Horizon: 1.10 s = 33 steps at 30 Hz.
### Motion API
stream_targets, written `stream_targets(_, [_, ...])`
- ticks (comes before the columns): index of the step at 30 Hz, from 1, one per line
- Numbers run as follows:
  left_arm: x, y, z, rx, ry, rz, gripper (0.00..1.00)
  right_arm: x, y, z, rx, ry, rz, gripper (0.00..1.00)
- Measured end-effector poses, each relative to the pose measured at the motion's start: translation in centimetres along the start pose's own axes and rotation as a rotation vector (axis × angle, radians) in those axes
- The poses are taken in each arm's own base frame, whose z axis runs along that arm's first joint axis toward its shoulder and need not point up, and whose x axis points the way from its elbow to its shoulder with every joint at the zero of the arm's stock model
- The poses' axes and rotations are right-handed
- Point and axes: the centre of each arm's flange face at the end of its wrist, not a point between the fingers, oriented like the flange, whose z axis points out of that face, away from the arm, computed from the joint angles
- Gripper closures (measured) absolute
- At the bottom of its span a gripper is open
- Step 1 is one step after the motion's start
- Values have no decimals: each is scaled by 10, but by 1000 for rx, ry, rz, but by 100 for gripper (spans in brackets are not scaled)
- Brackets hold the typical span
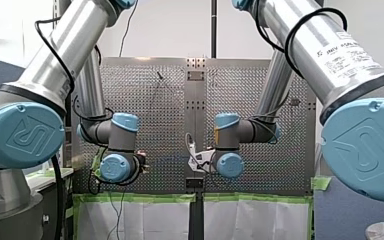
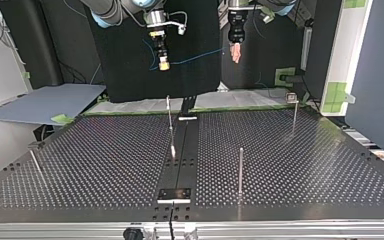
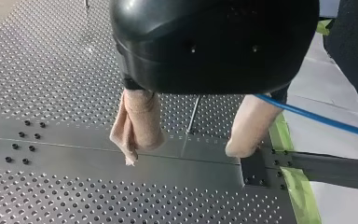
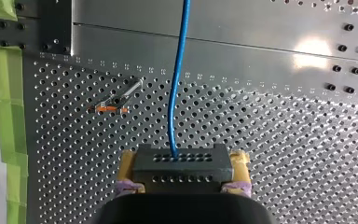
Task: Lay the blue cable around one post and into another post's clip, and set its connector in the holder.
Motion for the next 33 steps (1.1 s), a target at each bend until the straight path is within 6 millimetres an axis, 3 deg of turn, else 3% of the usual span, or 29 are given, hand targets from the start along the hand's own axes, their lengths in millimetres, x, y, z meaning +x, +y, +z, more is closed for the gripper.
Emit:
stream_targets(9, [-2, -1, 2, -2, -3, -7, 0, 0, 0, 0, 0, 0, 0, 42])
stream_targets(14, [-19, -8, 15, -13, -35, -60, 0, -5, -8, 0, 1, -17, 12, 42])
stream_targets(17, [-33, -14, 23, -9, -56, -88, 0, 2, -20, 2, 1, -14, 36, 42])
stream_targets(21, [-50, -18, 27, -7, -72, -98, 0, 26, -36, 5, -1, 12, 79, 42])
stream_targets(29, [-91, -28, 40, -15, -121, -165, 0, 93, -70, 5, -4, 83, 139, 42])
stream_targets(33, [-110, -31, 43, -9, -141, -213, 0, 128, -74, 9, -31, 118, 163, 42])
